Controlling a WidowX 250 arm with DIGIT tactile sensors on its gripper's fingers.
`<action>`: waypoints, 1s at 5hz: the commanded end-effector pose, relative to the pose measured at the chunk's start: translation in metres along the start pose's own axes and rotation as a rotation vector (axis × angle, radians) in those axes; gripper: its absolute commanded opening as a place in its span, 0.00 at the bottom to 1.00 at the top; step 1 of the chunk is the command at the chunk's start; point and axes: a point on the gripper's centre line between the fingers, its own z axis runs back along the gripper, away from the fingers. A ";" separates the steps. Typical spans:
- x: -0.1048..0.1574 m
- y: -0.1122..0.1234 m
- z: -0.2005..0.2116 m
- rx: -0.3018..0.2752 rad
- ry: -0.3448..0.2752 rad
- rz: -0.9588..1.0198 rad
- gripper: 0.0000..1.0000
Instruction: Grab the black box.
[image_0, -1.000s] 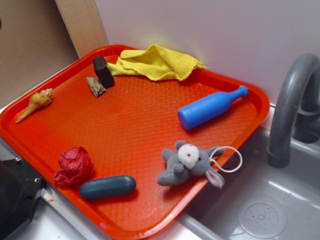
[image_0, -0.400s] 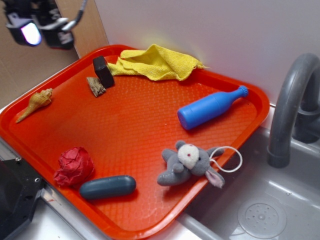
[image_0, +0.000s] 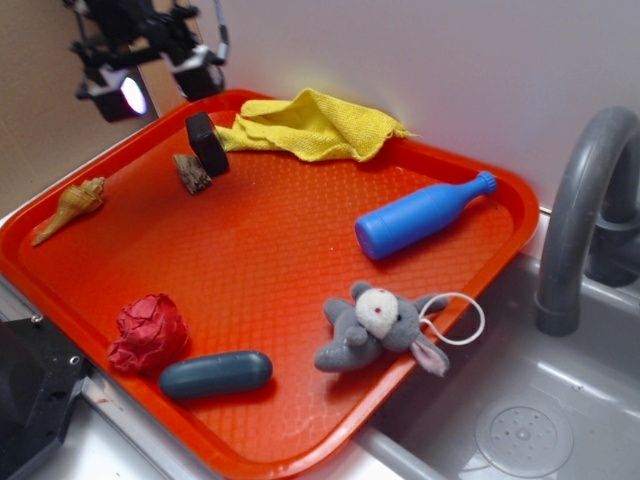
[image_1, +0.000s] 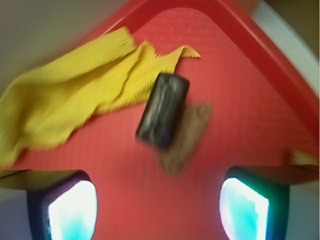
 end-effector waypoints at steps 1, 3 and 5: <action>0.036 0.001 -0.021 0.036 -0.070 0.075 1.00; 0.025 -0.003 -0.027 0.114 -0.049 -0.009 0.00; -0.012 -0.021 0.069 -0.001 -0.157 -0.432 0.00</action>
